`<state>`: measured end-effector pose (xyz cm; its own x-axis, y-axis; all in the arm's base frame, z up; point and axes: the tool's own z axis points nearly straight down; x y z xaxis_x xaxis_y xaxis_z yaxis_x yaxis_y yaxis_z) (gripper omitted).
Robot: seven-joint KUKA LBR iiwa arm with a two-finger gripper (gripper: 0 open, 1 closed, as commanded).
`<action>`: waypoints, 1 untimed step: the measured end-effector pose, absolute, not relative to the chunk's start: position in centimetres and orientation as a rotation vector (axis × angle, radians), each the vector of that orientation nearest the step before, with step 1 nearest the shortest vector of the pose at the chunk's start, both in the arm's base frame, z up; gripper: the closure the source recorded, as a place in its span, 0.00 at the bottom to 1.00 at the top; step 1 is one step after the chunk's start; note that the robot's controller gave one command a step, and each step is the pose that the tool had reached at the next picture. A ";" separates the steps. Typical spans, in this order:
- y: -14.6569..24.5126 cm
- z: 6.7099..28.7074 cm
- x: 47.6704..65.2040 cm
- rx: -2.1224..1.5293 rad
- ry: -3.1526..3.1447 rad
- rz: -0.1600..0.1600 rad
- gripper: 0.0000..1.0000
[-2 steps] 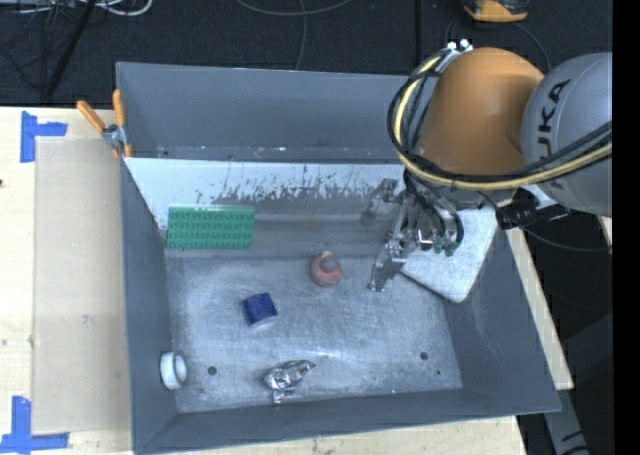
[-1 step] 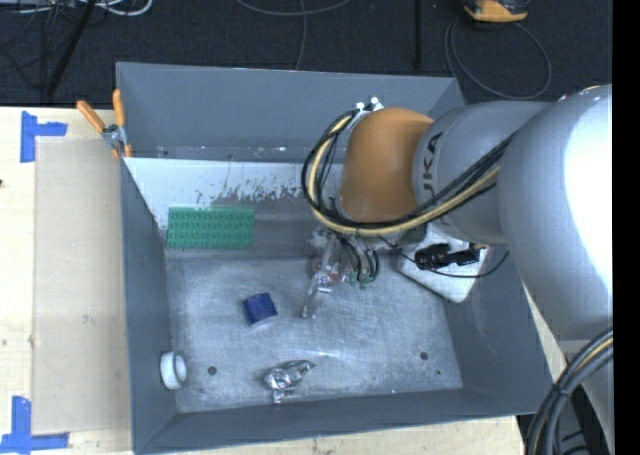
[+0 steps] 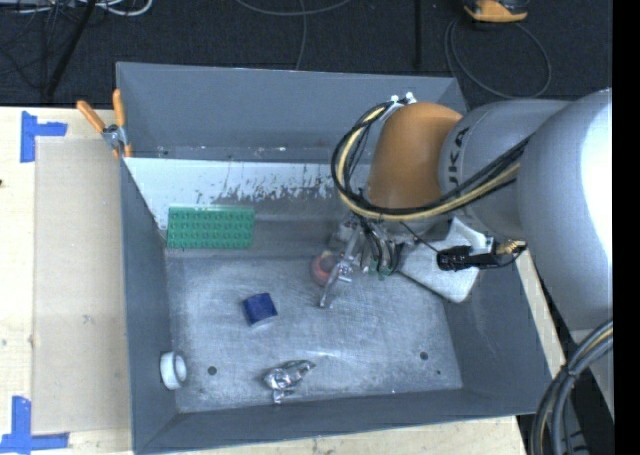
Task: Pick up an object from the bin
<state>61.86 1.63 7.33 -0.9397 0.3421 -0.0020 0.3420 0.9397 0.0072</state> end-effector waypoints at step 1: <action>1.6 7.6 62.0 0.541 3.085 0.008 1.00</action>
Offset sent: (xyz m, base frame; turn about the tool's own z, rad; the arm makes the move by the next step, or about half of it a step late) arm 0.0000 0.0000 0.0000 0.0000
